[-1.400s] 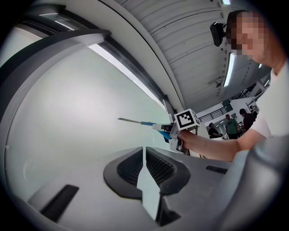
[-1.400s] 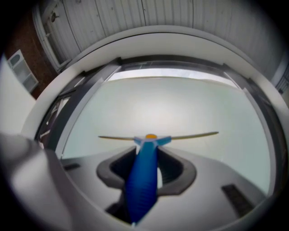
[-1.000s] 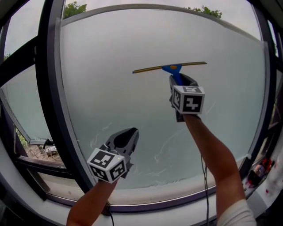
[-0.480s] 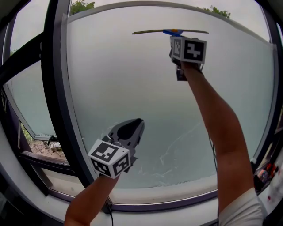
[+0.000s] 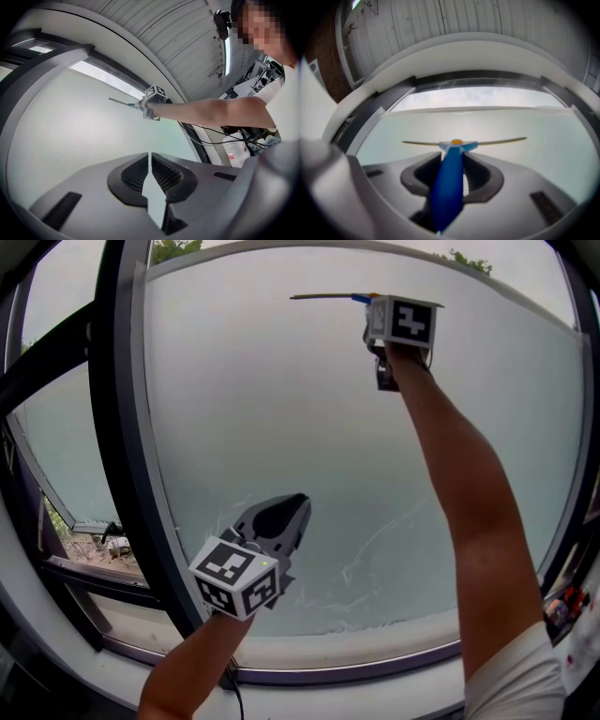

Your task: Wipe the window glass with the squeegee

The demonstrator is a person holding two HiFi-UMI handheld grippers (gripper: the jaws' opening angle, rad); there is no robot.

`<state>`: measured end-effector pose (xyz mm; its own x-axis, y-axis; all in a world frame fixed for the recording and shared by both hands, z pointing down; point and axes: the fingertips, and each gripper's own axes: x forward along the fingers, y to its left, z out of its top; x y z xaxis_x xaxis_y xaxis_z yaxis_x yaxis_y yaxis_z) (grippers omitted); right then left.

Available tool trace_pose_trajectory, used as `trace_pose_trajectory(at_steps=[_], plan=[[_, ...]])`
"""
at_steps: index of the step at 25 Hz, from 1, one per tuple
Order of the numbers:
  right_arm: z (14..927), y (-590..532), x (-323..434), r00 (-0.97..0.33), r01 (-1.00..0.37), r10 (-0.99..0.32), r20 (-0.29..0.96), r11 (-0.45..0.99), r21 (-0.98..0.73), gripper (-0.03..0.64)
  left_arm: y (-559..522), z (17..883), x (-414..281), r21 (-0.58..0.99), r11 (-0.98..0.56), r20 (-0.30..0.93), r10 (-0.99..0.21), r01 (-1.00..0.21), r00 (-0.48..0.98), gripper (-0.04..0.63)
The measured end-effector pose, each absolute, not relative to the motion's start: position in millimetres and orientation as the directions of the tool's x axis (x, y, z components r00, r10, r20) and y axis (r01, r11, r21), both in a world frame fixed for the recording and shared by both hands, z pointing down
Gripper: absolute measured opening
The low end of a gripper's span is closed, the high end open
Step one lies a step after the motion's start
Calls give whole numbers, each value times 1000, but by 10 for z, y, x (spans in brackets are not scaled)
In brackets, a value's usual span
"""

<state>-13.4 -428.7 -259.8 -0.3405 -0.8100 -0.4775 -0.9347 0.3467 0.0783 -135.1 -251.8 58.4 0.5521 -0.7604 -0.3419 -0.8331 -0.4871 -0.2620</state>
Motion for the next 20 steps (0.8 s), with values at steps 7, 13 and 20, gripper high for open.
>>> trace_pose_trajectory(at_steps=[7, 13, 20], plan=[[-2557, -4313, -120, -342, -934, -805, -485, 350, 79, 150, -2517, 678, -1390, -236, -498, -328, -767, -834, 551, 46], [-2437, -4343, -92, -342, -935, -814, -470, 347, 78, 150, -2510, 719, -1326, -230, -519, -317, -760, -823, 568, 46], [-2223, -4346, -60, -350, -932, -826, -442, 354, 77, 150, -2463, 828, -1245, -209, -542, -306, -755, -814, 581, 46]])
